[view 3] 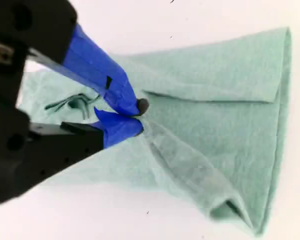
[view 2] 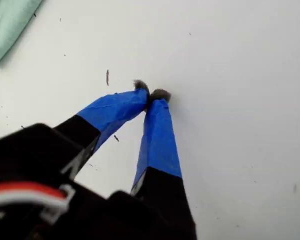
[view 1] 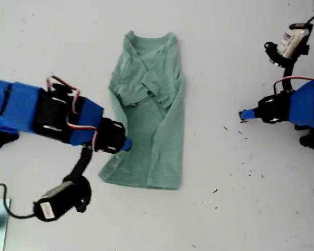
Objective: Fold t shirt
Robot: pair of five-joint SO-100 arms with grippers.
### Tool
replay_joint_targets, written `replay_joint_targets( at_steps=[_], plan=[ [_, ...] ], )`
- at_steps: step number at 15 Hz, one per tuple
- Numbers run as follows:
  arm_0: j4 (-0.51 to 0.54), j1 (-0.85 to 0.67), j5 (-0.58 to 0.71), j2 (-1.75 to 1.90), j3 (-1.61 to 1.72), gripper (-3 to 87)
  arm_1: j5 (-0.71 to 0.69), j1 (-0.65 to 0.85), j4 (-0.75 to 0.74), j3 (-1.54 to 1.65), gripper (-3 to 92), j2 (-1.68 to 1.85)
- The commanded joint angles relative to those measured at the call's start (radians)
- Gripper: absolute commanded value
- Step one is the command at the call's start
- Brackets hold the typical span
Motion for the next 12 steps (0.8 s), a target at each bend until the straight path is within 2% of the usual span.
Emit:
replay_joint_targets(
  at_steps=[1,2,3,4,5,8,9,10,11,12],
  plan=[
    [0.014,-0.002,0.086,-0.488,-0.612,-0.1,0.014,-0.008,0.008,0.051,2.3,0.017],
    [-0.021,0.002,0.098,-0.588,-0.657,13.1,0.017,-0.012,0.009,0.051,2.3,0.018],
    [-0.012,-0.014,0.092,-0.666,-0.655,22.2,0.021,-0.02,0.014,0.051,2.3,0.02],
    [0.029,-0.029,0.075,-0.715,-0.65,25.6,0.026,-0.021,0.018,0.051,2.3,0.026],
    [0.117,-0.04,0.052,-0.698,-0.65,26.6,0.025,-0.021,0.02,0.051,2.3,0.029],
    [0.342,0.005,0.046,-0.278,-0.588,19.2,0.025,-0.018,0.021,0.051,2.3,0.031],
    [0.388,0.011,0.038,-0.13,-0.497,16.4,0.023,-0.017,0.021,0.051,2.3,0.031],
    [0.382,0.008,-0.005,0.037,-0.29,14.2,0.021,-0.015,0.021,0.051,2.3,0.031],
    [0.321,0.003,-0.04,0.201,-0.046,10.0,0.021,-0.015,0.021,0.051,2.3,0.031],
    [0.201,0.0,-0.072,0.391,0.23,7.6,0.021,-0.015,0.021,0.051,2.3,0.031]
  ],
)
